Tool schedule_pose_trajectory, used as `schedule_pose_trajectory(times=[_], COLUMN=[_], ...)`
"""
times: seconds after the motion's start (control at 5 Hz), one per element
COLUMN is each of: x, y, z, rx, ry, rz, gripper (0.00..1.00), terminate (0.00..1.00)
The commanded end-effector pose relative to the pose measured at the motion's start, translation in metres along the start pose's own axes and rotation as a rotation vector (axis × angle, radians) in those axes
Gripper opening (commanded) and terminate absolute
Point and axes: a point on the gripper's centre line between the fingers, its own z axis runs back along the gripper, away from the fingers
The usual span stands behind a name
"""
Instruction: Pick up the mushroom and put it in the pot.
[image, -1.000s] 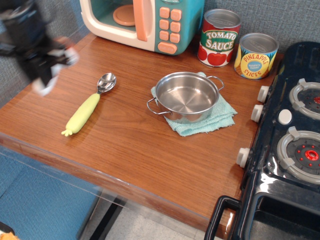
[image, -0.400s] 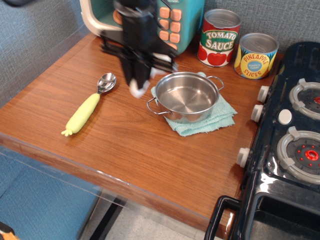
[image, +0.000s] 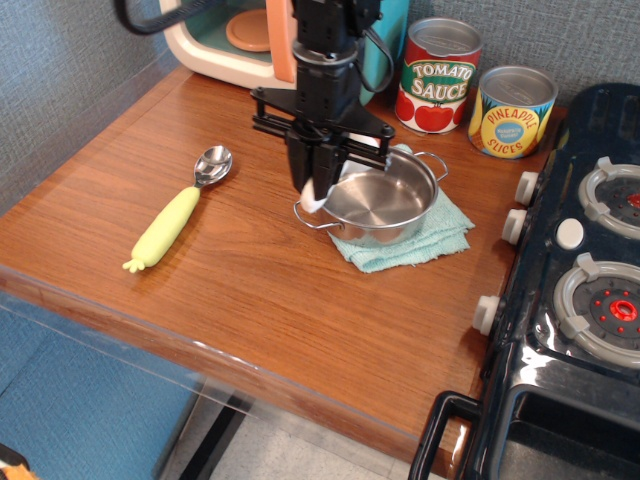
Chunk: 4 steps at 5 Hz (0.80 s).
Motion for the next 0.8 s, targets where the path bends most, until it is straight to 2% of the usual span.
schedule_pose_trajectory(times=[0.0,0.6], x=[0.012,-0.005], y=[-0.015,0.001], z=[0.021,0.068], rx=[-0.007,-0.062], ry=[-0.064,-0.134], rz=[-0.039,0.022], gripper=[1.0,1.0], terminate=[0.0,0.0])
